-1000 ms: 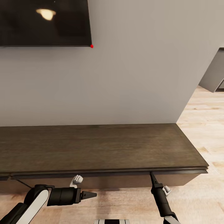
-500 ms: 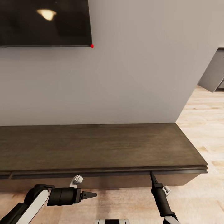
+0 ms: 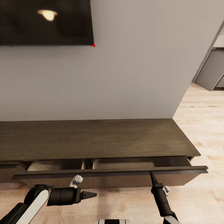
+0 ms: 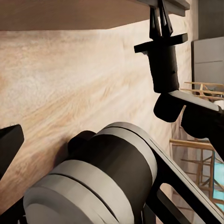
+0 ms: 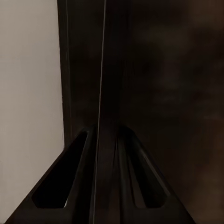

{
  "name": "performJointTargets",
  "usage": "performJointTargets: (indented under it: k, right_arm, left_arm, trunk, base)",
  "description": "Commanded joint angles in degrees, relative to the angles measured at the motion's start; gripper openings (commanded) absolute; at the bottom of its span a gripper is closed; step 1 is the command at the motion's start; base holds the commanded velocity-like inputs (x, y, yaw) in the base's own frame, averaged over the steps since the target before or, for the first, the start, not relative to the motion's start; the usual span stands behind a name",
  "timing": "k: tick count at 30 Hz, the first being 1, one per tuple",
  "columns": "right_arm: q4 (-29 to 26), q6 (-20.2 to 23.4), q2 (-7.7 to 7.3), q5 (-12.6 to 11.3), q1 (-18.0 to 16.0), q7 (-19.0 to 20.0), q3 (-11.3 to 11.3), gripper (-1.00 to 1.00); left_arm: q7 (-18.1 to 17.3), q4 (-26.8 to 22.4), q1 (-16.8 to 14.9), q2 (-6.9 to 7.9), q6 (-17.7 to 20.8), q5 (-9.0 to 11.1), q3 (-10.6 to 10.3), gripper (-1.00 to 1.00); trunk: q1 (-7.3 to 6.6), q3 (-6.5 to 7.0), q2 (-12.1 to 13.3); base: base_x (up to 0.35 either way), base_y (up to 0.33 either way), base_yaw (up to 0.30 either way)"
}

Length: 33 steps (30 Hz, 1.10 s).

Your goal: Place each of the two pumpkins and all three candles from the living room inside a cabinet in the living room (use any cabinet), then make sure every cabinet is closed, and position the cauldron so it is next to a table in the living room.

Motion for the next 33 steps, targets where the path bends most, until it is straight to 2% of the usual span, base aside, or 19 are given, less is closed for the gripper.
performJointTargets:
  k: [1,17,33]
  right_arm:
    - [-0.03,-0.34,-0.05,-0.38,-0.01,0.33,0.81,-1.00]
    - [-0.03,-0.34,-0.05,-0.38,-0.01,0.33,0.81,-1.00]
    - [-0.03,-0.32,-0.05,-0.38,-0.01,0.33,0.81,-1.00]
  left_arm:
    - [-0.19,0.00,-0.04,0.03,0.17,-0.07,-0.04,1.00]
    - [-0.19,0.00,-0.06,0.03,0.17,-0.07,-0.04,1.00]
    - [-0.19,0.00,-0.07,0.03,0.17,-0.07,-0.04,1.00]
  trunk:
    - [-0.02,-0.05,-0.02]
    - [-0.02,-0.05,-0.02]
    - [-0.02,-0.05,-0.02]
  base:
    - [-0.162,0.000,0.000]
    - [-0.160,0.000,0.000]
    - [-0.099,0.000,0.000]
